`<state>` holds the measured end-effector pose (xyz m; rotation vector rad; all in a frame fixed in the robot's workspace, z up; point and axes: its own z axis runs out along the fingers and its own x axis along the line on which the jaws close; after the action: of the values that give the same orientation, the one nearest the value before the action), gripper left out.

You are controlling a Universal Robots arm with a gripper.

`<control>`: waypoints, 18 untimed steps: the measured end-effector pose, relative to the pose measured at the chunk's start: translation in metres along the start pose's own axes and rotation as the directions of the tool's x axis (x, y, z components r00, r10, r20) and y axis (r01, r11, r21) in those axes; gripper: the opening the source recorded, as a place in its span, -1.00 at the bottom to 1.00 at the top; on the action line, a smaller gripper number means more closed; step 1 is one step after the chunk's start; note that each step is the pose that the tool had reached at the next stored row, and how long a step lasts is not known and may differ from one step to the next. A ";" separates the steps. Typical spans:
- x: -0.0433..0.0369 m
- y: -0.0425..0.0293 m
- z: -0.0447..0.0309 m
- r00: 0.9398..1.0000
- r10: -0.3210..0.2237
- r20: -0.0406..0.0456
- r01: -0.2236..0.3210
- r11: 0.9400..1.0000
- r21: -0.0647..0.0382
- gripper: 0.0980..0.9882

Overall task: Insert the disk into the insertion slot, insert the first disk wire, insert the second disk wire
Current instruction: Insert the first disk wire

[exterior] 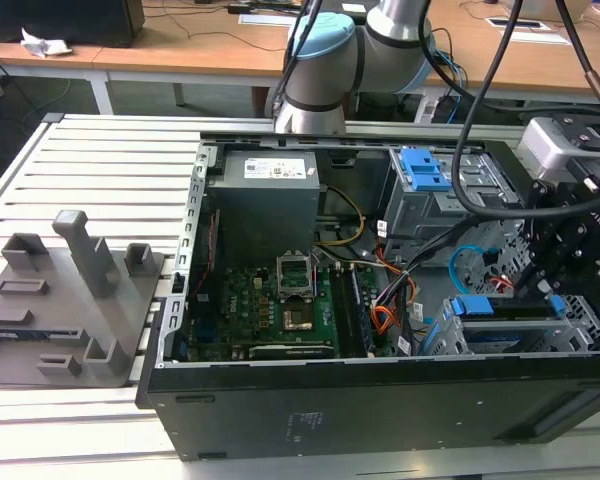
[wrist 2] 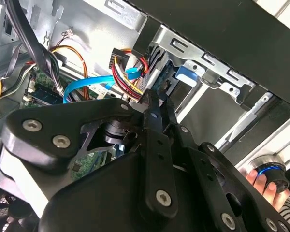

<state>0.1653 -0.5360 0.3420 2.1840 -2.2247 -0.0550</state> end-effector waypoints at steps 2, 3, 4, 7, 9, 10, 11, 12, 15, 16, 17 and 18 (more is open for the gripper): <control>0.0004 -0.0005 0.0010 1.000 0.000 0.000 0.000 1.000 0.000 -0.81; 0.0007 -0.0010 0.0016 1.000 0.000 0.001 0.000 1.000 0.000 -0.81; 0.0009 -0.0013 0.0019 1.000 0.000 0.001 0.000 1.000 0.000 -0.81; 0.0017 -0.0037 0.0023 1.000 0.000 0.001 0.000 1.000 0.000 -0.81; 0.0017 -0.0047 0.0023 1.000 0.000 0.002 0.000 1.000 0.000 -0.81; 0.0017 -0.0052 0.0023 1.000 0.000 0.003 0.000 1.000 0.000 -0.81; 0.0017 -0.0053 0.0025 1.000 0.000 0.005 0.000 1.000 0.000 -0.81; 0.0017 -0.0056 0.0025 1.000 0.000 0.006 0.000 1.000 0.000 -0.81; 0.0020 -0.0061 0.0025 1.000 0.000 0.010 0.000 1.000 0.000 -0.81; 0.0027 -0.0062 0.0029 1.000 0.000 0.012 0.000 1.000 0.000 -0.81; 0.0038 -0.0063 0.0035 1.000 -0.001 0.014 0.001 1.000 0.000 -0.81; 0.0050 -0.0064 0.0045 1.000 -0.001 0.015 0.001 1.000 0.000 -0.81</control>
<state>0.1714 -0.5411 0.3373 2.1918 -2.2314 -0.0720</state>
